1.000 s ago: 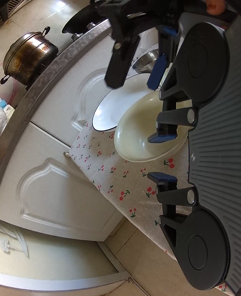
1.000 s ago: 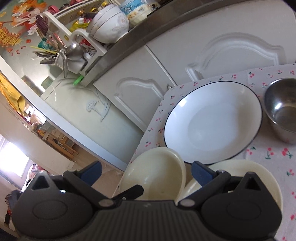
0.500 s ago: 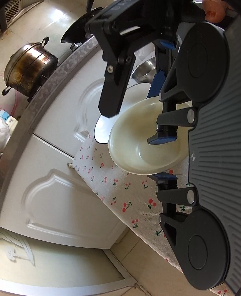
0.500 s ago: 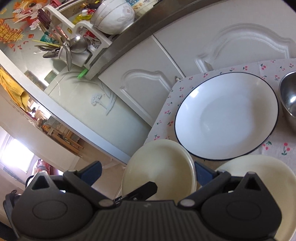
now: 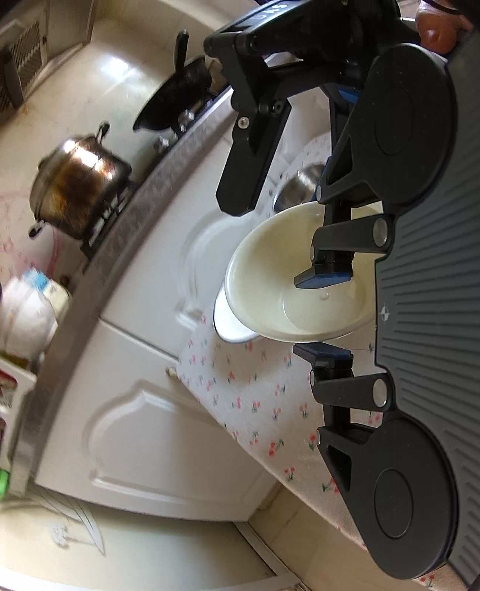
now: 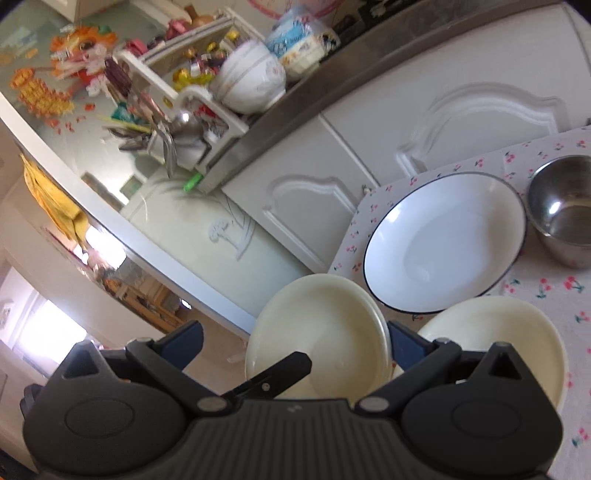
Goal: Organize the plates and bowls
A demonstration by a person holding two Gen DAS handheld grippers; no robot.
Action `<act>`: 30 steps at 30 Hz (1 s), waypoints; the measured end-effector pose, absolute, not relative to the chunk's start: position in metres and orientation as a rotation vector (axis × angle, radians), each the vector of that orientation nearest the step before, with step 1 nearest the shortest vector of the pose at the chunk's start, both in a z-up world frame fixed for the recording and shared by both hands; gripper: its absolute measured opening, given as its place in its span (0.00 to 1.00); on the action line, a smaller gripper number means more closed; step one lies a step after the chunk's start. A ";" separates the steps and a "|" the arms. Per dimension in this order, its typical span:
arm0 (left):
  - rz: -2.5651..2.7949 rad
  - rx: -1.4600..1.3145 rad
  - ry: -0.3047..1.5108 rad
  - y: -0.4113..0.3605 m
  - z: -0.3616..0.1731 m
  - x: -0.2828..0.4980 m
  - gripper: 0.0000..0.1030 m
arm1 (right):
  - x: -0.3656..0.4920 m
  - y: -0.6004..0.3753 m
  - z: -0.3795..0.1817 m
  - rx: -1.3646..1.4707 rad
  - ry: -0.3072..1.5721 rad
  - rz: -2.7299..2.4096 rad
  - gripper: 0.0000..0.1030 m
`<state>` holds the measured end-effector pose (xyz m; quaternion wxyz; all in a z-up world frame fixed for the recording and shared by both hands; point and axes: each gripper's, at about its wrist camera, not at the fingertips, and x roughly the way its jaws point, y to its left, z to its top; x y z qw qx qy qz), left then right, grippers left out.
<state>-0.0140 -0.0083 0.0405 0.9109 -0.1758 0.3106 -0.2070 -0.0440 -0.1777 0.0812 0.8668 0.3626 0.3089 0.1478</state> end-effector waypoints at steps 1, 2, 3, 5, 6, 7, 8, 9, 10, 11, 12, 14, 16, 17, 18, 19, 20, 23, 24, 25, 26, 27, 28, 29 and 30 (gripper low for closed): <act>-0.441 -0.365 0.636 -0.010 0.043 -0.017 0.31 | -0.050 -0.180 0.084 0.768 0.634 0.303 1.00; -0.455 -0.367 0.634 -0.013 0.044 -0.021 0.31 | -0.056 -0.182 0.087 0.777 0.621 0.298 1.00; -0.469 -0.370 0.633 -0.016 0.045 -0.023 0.31 | -0.062 -0.185 0.089 0.785 0.608 0.290 1.00; -0.499 -0.376 0.637 -0.021 0.046 -0.029 0.32 | -0.076 -0.191 0.093 0.805 0.586 0.271 1.00; -0.514 -0.377 0.641 -0.025 0.047 -0.031 0.32 | -0.083 -0.194 0.094 0.816 0.576 0.261 1.00; -0.530 -0.376 0.646 -0.029 0.047 -0.034 0.32 | -0.091 -0.196 0.096 0.828 0.565 0.249 1.00; -0.548 -0.372 0.651 -0.034 0.047 -0.036 0.32 | -0.098 -0.199 0.097 0.837 0.557 0.237 1.00; -0.566 -0.366 0.655 -0.039 0.047 -0.039 0.31 | -0.106 -0.202 0.097 0.844 0.549 0.224 1.00; -0.584 -0.358 0.658 -0.044 0.047 -0.042 0.31 | -0.115 -0.205 0.098 0.851 0.543 0.207 1.00; -0.603 -0.349 0.661 -0.049 0.047 -0.046 0.32 | -0.124 -0.207 0.098 0.856 0.539 0.188 1.00; -0.624 -0.339 0.662 -0.055 0.046 -0.051 0.32 | -0.133 -0.210 0.098 0.862 0.536 0.171 1.00; -0.671 -0.322 0.670 -0.066 0.046 -0.059 0.32 | -0.149 -0.216 0.098 0.870 0.534 0.135 1.00; -0.716 -0.308 0.680 -0.074 0.046 -0.067 0.32 | -0.169 -0.224 0.096 0.884 0.530 0.094 1.00; -0.738 -0.297 0.684 -0.078 0.045 -0.070 0.32 | -0.178 -0.228 0.094 0.896 0.527 0.075 1.00; -0.759 -0.286 0.689 -0.084 0.044 -0.074 0.32 | -0.188 -0.232 0.092 0.910 0.523 0.057 1.00; -0.779 -0.275 0.697 -0.089 0.042 -0.079 0.32 | -0.197 -0.236 0.090 0.924 0.521 0.040 1.00; -0.796 -0.264 0.705 -0.094 0.039 -0.082 0.32 | -0.206 -0.239 0.088 0.936 0.518 0.024 1.00; -0.828 -0.221 0.733 -0.117 0.030 -0.093 0.32 | -0.231 -0.248 0.082 0.966 0.507 -0.025 1.00; -0.838 -0.204 0.742 -0.122 0.026 -0.097 0.32 | -0.239 -0.251 0.081 0.975 0.503 -0.040 1.00; -0.847 -0.187 0.752 -0.128 0.023 -0.101 0.32 | -0.245 -0.254 0.079 0.984 0.498 -0.057 1.00; -0.856 -0.172 0.762 -0.133 0.019 -0.105 0.32 | -0.251 -0.256 0.076 0.991 0.497 -0.074 1.00; -0.865 -0.159 0.772 -0.138 0.015 -0.108 0.32 | -0.256 -0.259 0.074 0.998 0.498 -0.092 1.00; -0.872 -0.148 0.780 -0.143 0.011 -0.111 0.32 | -0.262 -0.263 0.071 1.004 0.499 -0.110 1.00; -0.877 -0.136 0.783 -0.148 0.008 -0.114 0.32 | -0.267 -0.265 0.068 1.012 0.500 -0.127 1.00; -0.883 -0.126 0.786 -0.152 0.005 -0.117 0.32 | -0.271 -0.267 0.065 1.021 0.499 -0.141 1.00</act>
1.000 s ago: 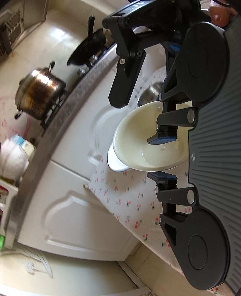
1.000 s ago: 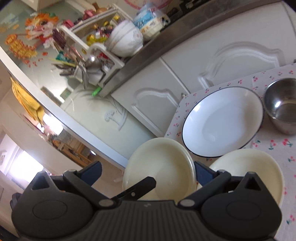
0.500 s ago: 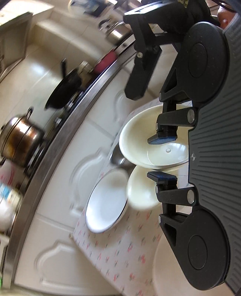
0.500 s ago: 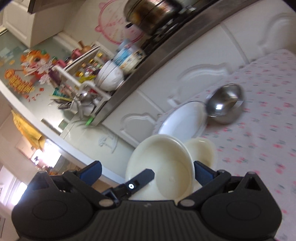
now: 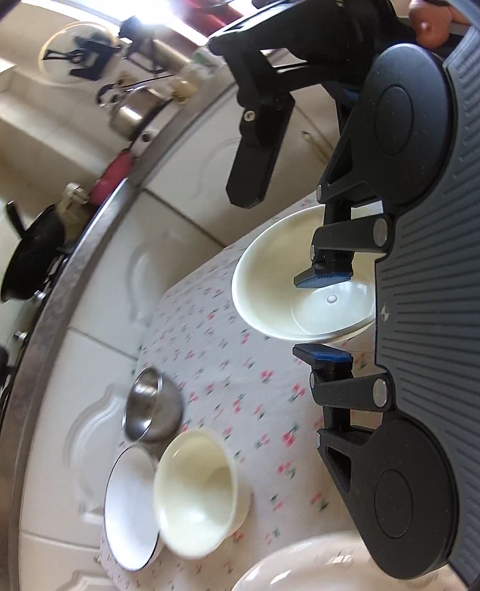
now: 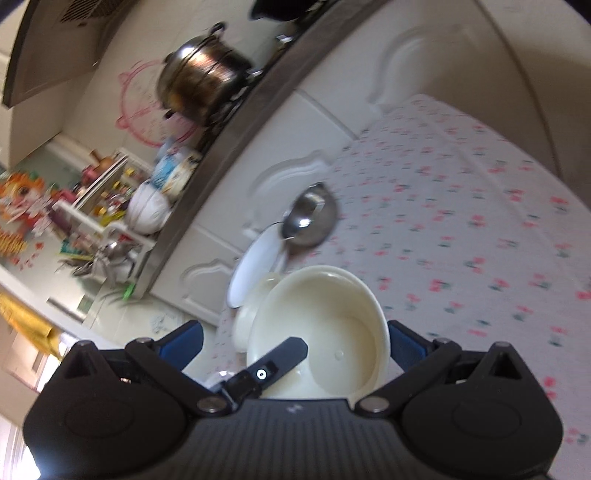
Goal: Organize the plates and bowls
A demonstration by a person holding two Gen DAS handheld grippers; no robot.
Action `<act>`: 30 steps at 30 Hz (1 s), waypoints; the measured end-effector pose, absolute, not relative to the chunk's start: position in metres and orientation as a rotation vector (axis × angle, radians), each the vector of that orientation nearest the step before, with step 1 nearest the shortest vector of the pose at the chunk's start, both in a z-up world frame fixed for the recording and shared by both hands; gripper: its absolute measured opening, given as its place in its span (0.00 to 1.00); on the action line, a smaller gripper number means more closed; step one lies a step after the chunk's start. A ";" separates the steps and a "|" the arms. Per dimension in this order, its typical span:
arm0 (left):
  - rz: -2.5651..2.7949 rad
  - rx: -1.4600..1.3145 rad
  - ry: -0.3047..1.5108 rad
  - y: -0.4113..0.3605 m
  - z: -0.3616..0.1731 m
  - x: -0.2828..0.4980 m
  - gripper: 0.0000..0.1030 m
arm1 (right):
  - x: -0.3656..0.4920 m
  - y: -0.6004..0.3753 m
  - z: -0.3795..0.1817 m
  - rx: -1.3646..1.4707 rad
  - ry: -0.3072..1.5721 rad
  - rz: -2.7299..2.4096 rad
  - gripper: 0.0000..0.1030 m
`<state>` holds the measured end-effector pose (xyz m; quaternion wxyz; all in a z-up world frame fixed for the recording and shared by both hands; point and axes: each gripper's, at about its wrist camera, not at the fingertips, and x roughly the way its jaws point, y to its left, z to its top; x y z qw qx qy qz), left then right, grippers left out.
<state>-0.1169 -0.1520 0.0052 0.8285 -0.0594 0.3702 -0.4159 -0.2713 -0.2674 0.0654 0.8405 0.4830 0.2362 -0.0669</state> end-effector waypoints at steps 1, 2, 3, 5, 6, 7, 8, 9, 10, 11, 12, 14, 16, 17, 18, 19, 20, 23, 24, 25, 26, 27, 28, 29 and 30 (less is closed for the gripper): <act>-0.888 -0.119 0.792 -0.156 0.002 -0.119 0.32 | -0.277 -0.271 0.062 1.030 0.498 -0.150 1.00; -0.892 -0.114 0.800 -0.158 -0.001 -0.120 0.32 | -0.281 -0.273 0.060 1.039 0.497 -0.159 1.00; -0.896 -0.108 0.807 -0.161 -0.004 -0.121 0.32 | -0.285 -0.274 0.057 1.047 0.496 -0.167 1.00; -0.898 -0.093 0.814 -0.166 -0.008 -0.123 0.32 | -0.293 -0.279 0.052 1.060 0.496 -0.178 1.00; -0.898 -0.086 0.817 -0.169 -0.011 -0.123 0.32 | -0.295 -0.281 0.051 1.065 0.496 -0.182 1.00; -0.899 -0.079 0.819 -0.172 -0.013 -0.123 0.32 | -0.297 -0.282 0.050 1.068 0.496 -0.183 1.00; -0.900 -0.072 0.824 -0.173 -0.015 -0.124 0.32 | -0.299 -0.283 0.049 1.068 0.498 -0.186 1.00; -0.899 -0.068 0.830 -0.175 -0.016 -0.123 0.32 | -0.299 -0.284 0.047 1.067 0.502 -0.190 1.00; -0.899 -0.064 0.833 -0.176 -0.018 -0.123 0.32 | -0.299 -0.285 0.046 1.068 0.507 -0.194 1.00; -0.900 -0.060 0.835 -0.175 -0.017 -0.127 0.32 | -0.299 -0.286 0.044 1.070 0.510 -0.197 1.00; -0.900 -0.058 0.835 -0.182 -0.021 -0.131 0.32 | -0.300 -0.288 0.042 1.073 0.513 -0.200 1.00; -0.900 -0.058 0.839 -0.182 -0.022 -0.130 0.32 | -0.300 -0.289 0.039 1.076 0.518 -0.199 1.00; -0.899 -0.065 0.849 -0.182 -0.025 -0.127 0.32 | -0.299 -0.288 0.036 1.079 0.520 -0.193 1.00; -0.896 -0.064 0.850 -0.180 -0.024 -0.124 0.32 | -0.298 -0.288 0.035 1.077 0.524 -0.193 1.00; -0.894 -0.061 0.847 -0.179 -0.023 -0.123 0.32 | -0.298 -0.287 0.035 1.070 0.529 -0.197 1.00; -0.892 -0.063 0.841 -0.177 -0.022 -0.123 0.33 | -0.297 -0.286 0.035 1.056 0.533 -0.205 1.00; -0.891 -0.068 0.833 -0.171 -0.018 -0.122 0.35 | -0.296 -0.284 0.036 1.037 0.538 -0.218 1.00; -0.885 -0.075 0.792 -0.158 -0.007 -0.119 0.59 | -0.294 -0.281 0.041 0.968 0.546 -0.264 1.00; -0.881 -0.075 0.773 -0.154 -0.003 -0.118 0.64 | -0.293 -0.280 0.044 0.945 0.544 -0.276 1.00; -0.877 -0.080 0.755 -0.151 0.000 -0.116 0.66 | -0.293 -0.279 0.048 0.921 0.535 -0.282 1.00; -0.876 -0.087 0.741 -0.146 0.004 -0.114 0.70 | -0.292 -0.278 0.052 0.896 0.524 -0.285 1.00; -0.877 -0.093 0.727 -0.141 0.007 -0.111 0.75 | -0.292 -0.276 0.058 0.867 0.511 -0.290 1.00; -0.878 -0.100 0.714 -0.136 0.011 -0.109 0.78 | -0.291 -0.274 0.063 0.836 0.495 -0.299 1.00; -0.876 -0.108 0.699 -0.132 0.015 -0.106 0.82 | -0.289 -0.271 0.069 0.805 0.477 -0.306 1.00; -0.871 -0.117 0.683 -0.127 0.018 -0.104 0.87 | -0.288 -0.269 0.075 0.775 0.453 -0.309 1.00</act>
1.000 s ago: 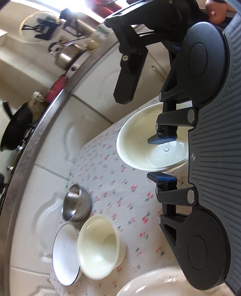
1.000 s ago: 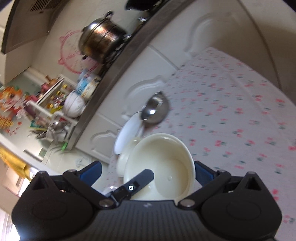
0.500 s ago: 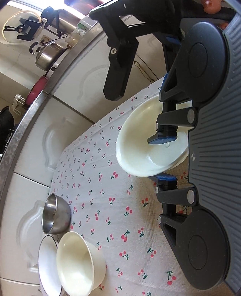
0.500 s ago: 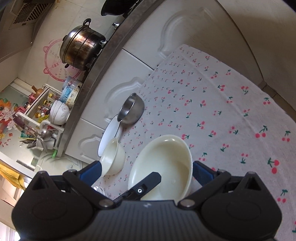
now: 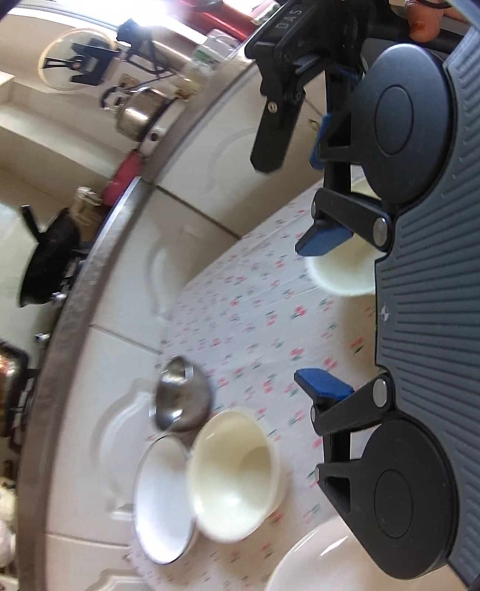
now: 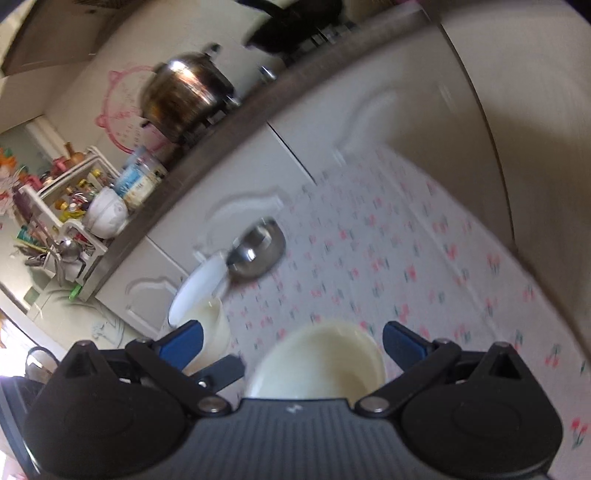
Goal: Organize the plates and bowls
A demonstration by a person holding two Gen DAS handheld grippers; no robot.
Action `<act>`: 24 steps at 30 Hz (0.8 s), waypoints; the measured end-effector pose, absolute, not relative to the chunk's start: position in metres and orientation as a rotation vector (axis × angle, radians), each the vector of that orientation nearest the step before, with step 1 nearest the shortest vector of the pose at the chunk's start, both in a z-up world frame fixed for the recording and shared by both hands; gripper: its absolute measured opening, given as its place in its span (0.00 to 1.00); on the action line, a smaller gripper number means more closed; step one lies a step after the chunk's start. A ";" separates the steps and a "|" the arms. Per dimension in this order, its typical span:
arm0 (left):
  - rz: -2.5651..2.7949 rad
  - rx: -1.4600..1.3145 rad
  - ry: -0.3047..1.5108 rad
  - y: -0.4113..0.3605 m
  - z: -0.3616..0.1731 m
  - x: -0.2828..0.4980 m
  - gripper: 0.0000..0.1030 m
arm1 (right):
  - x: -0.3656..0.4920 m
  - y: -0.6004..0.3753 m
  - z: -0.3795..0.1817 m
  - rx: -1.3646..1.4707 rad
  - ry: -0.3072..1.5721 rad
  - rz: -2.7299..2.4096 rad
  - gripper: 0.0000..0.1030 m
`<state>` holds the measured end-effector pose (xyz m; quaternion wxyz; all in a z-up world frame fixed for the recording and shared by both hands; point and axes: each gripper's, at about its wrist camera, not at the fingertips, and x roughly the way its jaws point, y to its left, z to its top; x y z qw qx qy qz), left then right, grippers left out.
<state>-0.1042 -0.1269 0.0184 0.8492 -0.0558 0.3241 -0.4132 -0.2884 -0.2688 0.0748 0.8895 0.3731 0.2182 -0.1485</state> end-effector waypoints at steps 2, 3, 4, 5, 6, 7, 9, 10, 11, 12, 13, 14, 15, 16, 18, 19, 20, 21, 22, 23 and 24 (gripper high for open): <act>-0.851 -0.140 0.650 -0.114 0.026 -0.099 0.96 | -0.285 -0.263 0.085 0.719 0.404 -0.315 1.00; -0.834 -0.150 0.635 -0.108 0.029 -0.096 0.96 | -0.283 -0.260 0.090 0.691 0.385 -0.319 1.00; -0.811 -0.155 0.625 -0.103 0.031 -0.093 0.96 | -0.280 -0.257 0.093 0.668 0.369 -0.320 1.00; -0.788 -0.158 0.616 -0.099 0.032 -0.090 0.96 | -0.277 -0.254 0.096 0.646 0.355 -0.319 1.00; -0.765 -0.162 0.607 -0.096 0.033 -0.086 0.96 | -0.273 -0.251 0.098 0.629 0.347 -0.315 1.00; -0.740 -0.168 0.600 -0.091 0.034 -0.083 0.96 | -0.268 -0.249 0.099 0.617 0.345 -0.311 1.00; -0.696 -0.182 0.587 -0.081 0.036 -0.075 0.96 | -0.259 -0.245 0.098 0.608 0.344 -0.296 1.00; -0.675 -0.189 0.581 -0.075 0.036 -0.072 0.96 | -0.255 -0.243 0.097 0.606 0.342 -0.285 1.00; -0.653 -0.194 0.572 -0.071 0.037 -0.068 0.97 | -0.250 -0.240 0.096 0.604 0.344 -0.275 1.00; -0.627 -0.195 0.560 -0.067 0.037 -0.066 0.97 | -0.245 -0.239 0.095 0.602 0.349 -0.266 1.00; -0.604 -0.196 0.550 -0.062 0.038 -0.063 0.97 | -0.242 -0.236 0.094 0.601 0.354 -0.258 1.00; -0.585 -0.197 0.544 -0.059 0.038 -0.060 0.98 | -0.238 -0.234 0.093 0.607 0.359 -0.247 1.00; -0.569 -0.199 0.542 -0.055 0.038 -0.057 0.98 | -0.233 -0.232 0.092 0.614 0.365 -0.232 1.00; -0.555 -0.204 0.540 -0.050 0.038 -0.054 0.98 | -0.230 -0.230 0.091 0.619 0.372 -0.217 1.00; -0.525 -0.208 0.537 -0.039 0.038 -0.048 1.00 | -0.222 -0.226 0.090 0.626 0.378 -0.196 1.00; -0.507 -0.202 0.537 -0.036 0.038 -0.043 1.00 | -0.219 -0.224 0.090 0.629 0.377 -0.188 1.00; -0.489 -0.198 0.539 -0.033 0.038 -0.040 1.00 | -0.215 -0.222 0.089 0.634 0.380 -0.179 1.00; -0.478 -0.204 0.542 -0.029 0.038 -0.037 1.00 | -0.211 -0.221 0.088 0.640 0.386 -0.169 1.00; -0.471 -0.219 0.551 -0.024 0.037 -0.034 1.00 | -0.208 -0.219 0.088 0.646 0.391 -0.160 1.00; -0.464 -0.241 0.561 -0.023 0.036 -0.031 1.00 | -0.204 -0.217 0.087 0.652 0.395 -0.151 1.00; -0.457 -0.263 0.571 -0.023 0.035 -0.028 1.00 | -0.200 -0.216 0.086 0.657 0.400 -0.140 1.00</act>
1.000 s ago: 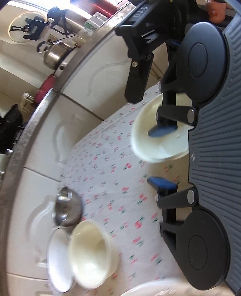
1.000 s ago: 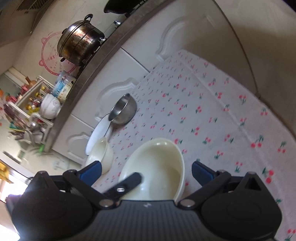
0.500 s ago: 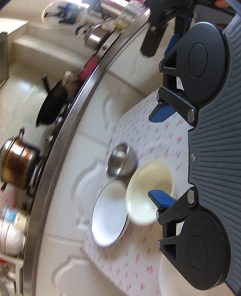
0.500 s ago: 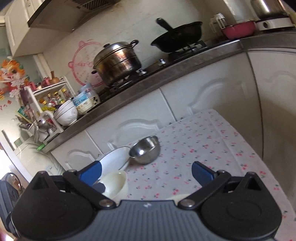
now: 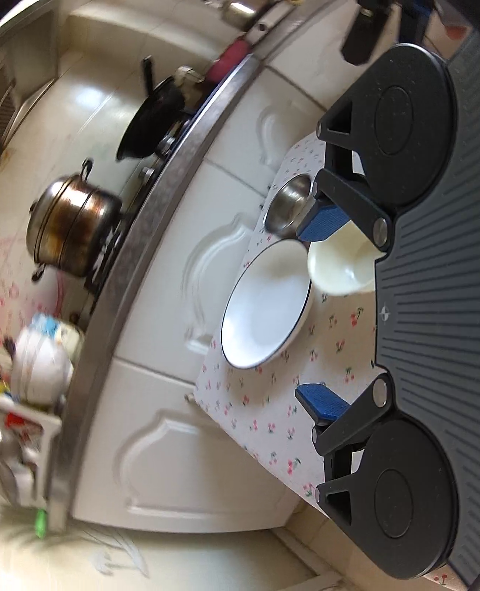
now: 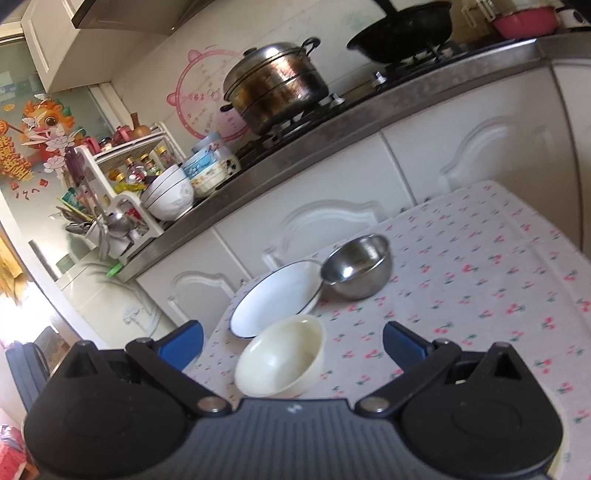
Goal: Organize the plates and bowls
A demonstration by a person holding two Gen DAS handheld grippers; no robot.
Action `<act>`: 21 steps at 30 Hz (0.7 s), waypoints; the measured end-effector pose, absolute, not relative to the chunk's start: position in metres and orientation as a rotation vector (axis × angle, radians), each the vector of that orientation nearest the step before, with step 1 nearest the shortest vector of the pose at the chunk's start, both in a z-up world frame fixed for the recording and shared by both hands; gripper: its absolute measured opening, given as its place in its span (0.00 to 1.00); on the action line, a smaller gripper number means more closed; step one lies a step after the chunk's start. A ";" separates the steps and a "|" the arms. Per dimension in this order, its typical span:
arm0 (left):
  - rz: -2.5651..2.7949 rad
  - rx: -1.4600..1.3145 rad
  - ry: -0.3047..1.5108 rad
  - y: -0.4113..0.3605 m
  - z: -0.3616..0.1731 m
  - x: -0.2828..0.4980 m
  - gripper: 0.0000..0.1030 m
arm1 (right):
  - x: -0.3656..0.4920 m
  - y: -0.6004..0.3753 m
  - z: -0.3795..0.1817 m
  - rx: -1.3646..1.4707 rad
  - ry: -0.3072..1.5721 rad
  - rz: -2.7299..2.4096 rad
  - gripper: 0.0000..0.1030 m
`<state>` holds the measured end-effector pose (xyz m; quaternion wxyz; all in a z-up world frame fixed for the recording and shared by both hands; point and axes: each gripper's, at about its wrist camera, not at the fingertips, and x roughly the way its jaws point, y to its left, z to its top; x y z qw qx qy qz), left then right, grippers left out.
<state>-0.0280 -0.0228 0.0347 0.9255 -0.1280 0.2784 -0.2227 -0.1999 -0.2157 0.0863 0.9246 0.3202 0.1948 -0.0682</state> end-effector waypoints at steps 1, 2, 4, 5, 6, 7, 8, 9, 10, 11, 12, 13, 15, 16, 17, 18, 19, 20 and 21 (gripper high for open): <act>-0.449 -0.277 0.579 -0.020 0.034 -0.025 1.00 | -0.196 -0.214 0.085 0.659 0.405 -0.130 1.00; -0.438 -0.283 0.585 -0.019 0.034 -0.023 1.00 | -0.192 -0.212 0.085 0.659 0.410 -0.126 1.00; -0.412 -0.290 0.588 -0.015 0.033 -0.019 1.00 | -0.182 -0.209 0.083 0.665 0.423 -0.117 1.00; -0.397 -0.301 0.592 -0.012 0.033 -0.017 1.00 | -0.177 -0.208 0.082 0.672 0.433 -0.107 1.00; -0.389 -0.313 0.598 -0.011 0.032 -0.016 0.98 | -0.172 -0.207 0.081 0.680 0.440 -0.098 1.00; -0.389 -0.323 0.604 -0.011 0.032 -0.015 0.96 | -0.167 -0.206 0.081 0.685 0.445 -0.095 1.00; -0.395 -0.331 0.611 -0.012 0.031 -0.014 0.92 | -0.162 -0.205 0.080 0.691 0.453 -0.095 1.00; -0.409 -0.336 0.619 -0.014 0.030 -0.013 0.88 | -0.156 -0.205 0.078 0.700 0.465 -0.095 1.00; -0.424 -0.340 0.629 -0.017 0.030 -0.013 0.86 | -0.150 -0.206 0.076 0.715 0.476 -0.095 1.00; -0.438 -0.344 0.639 -0.019 0.028 -0.011 0.79 | -0.145 -0.207 0.073 0.738 0.484 -0.092 1.00; -0.448 -0.344 0.649 -0.023 0.026 -0.010 0.71 | -0.141 -0.208 0.070 0.766 0.491 -0.086 1.00; -0.452 -0.336 0.662 -0.027 0.024 -0.010 0.67 | -0.137 -0.210 0.067 0.793 0.498 -0.081 1.00; -0.455 -0.306 0.677 -0.037 0.020 -0.010 0.56 | -0.130 -0.213 0.063 0.834 0.513 -0.080 1.00; -0.458 -0.290 0.684 -0.042 0.019 -0.010 0.54 | -0.128 -0.214 0.062 0.846 0.516 -0.080 1.00; -0.459 -0.279 0.694 -0.046 0.017 -0.010 0.50 | -0.126 -0.215 0.061 0.852 0.517 -0.079 1.00; -0.460 -0.272 0.707 -0.050 0.016 -0.010 0.45 | -0.125 -0.216 0.060 0.854 0.519 -0.080 1.00; -0.462 -0.268 0.719 -0.054 0.014 -0.010 0.44 | -0.123 -0.216 0.060 0.853 0.520 -0.084 1.00; -0.468 -0.266 0.725 -0.056 0.013 -0.009 0.42 | -0.121 -0.217 0.059 0.856 0.524 -0.088 1.00; -0.475 -0.263 0.727 -0.059 0.013 -0.009 0.41 | -0.120 -0.219 0.057 0.864 0.531 -0.092 1.00</act>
